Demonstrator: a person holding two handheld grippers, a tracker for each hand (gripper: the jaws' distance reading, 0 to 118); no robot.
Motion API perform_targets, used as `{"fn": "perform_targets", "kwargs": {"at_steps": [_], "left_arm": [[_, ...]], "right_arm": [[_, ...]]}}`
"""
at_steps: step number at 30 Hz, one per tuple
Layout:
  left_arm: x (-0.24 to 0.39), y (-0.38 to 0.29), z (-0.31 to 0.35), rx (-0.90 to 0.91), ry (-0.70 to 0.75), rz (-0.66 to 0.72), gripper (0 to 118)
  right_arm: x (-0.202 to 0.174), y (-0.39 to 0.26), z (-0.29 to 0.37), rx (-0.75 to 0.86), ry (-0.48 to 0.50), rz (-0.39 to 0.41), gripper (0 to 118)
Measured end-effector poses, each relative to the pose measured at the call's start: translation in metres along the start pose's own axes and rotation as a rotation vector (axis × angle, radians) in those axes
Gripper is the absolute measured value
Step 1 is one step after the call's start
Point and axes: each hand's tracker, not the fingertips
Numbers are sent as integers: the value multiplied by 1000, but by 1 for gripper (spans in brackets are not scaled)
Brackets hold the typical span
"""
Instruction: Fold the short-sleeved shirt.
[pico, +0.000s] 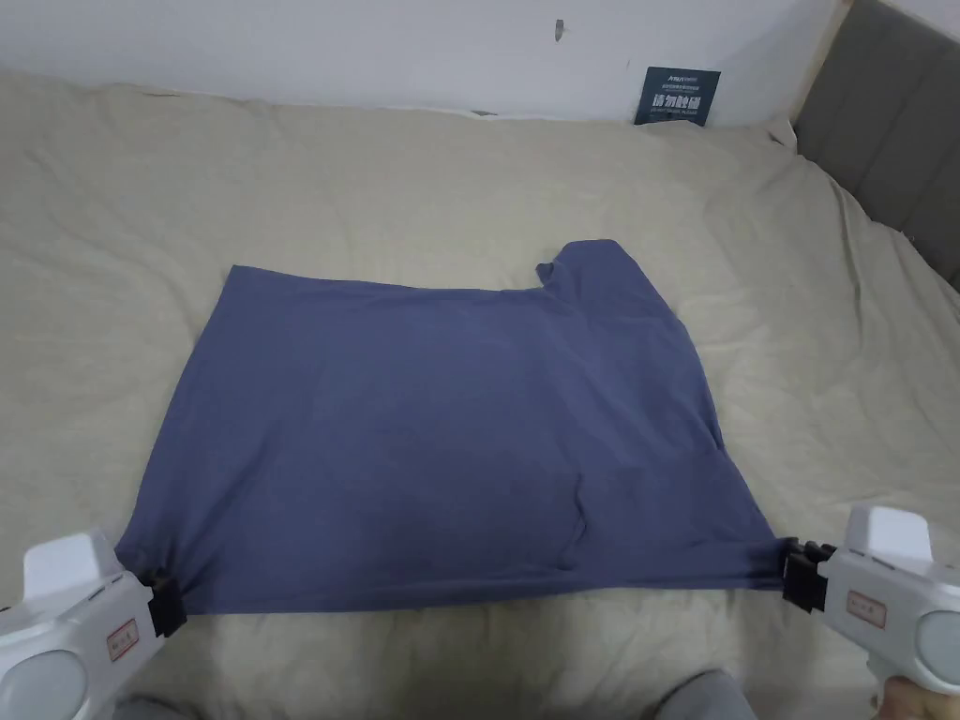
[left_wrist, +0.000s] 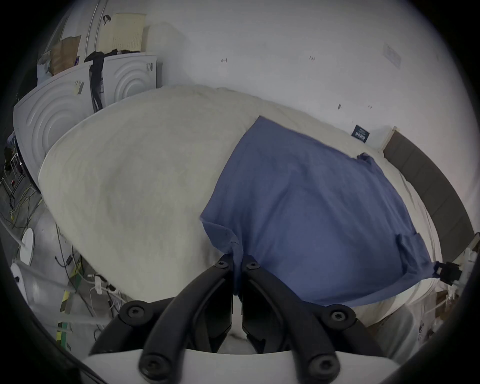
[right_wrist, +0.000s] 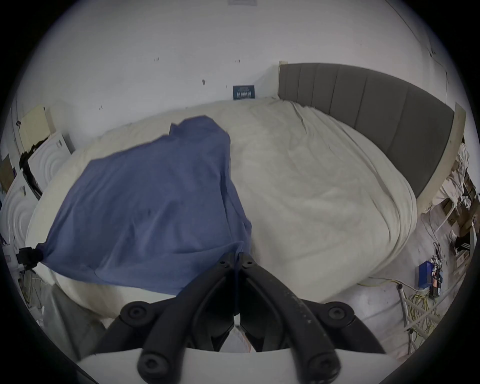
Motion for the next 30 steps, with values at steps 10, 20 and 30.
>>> {"fn": "perform_targets", "kwargs": {"at_steps": [10,20,30], "left_arm": [[-31,29,38,147,81,69,118],[56,71,97,560,35,-293,118],[89,57,102,625,-57,-329,37]], "right_arm": [[12,1,33,129,-25,46,115],[-57,52,129,589,23,135,118],[-106,47,141,692,84,118,74]]}}
